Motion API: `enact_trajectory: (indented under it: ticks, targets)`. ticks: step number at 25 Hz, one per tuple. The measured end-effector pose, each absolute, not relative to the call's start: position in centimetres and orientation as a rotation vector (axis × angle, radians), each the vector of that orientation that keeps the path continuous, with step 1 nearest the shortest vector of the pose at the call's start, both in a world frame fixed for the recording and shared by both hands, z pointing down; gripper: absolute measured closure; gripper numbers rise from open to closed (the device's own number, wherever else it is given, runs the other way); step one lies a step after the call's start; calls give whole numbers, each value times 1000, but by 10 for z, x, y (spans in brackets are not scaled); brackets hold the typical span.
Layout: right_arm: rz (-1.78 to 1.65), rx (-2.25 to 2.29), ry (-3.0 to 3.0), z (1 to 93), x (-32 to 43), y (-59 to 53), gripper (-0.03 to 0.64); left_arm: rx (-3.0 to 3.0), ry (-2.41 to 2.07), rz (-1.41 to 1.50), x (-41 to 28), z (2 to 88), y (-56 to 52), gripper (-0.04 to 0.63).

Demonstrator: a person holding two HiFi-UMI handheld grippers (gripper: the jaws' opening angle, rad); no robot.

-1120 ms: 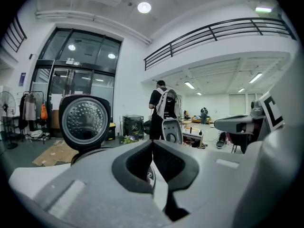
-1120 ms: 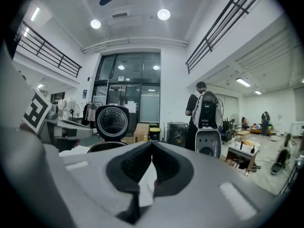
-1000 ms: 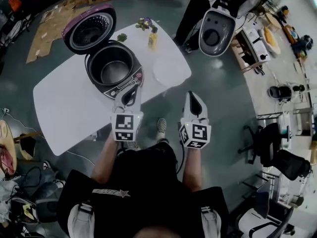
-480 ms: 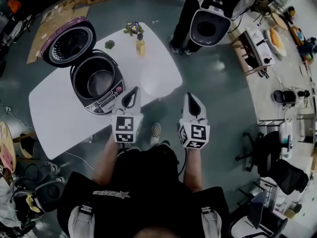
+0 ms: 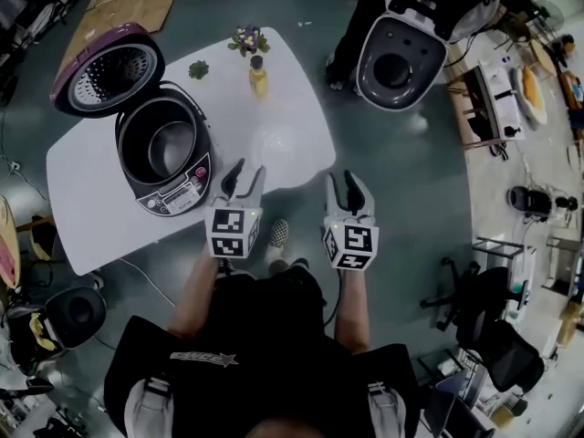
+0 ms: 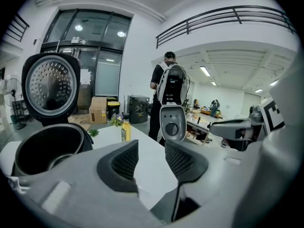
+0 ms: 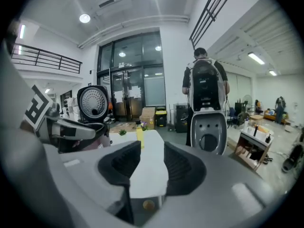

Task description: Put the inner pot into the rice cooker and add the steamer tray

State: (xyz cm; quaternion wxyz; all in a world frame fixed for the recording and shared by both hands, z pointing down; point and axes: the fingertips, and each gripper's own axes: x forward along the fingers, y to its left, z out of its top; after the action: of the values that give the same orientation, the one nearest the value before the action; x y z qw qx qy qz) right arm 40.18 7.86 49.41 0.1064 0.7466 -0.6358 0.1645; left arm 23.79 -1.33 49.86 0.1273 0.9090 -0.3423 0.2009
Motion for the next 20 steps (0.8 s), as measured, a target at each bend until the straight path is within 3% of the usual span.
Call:
enact_trajectory:
  ticks: [20]
  targets:
    - [776, 1900, -1877, 649, 428, 26, 457, 2339, -1044, 874, 242, 648, -30, 385]
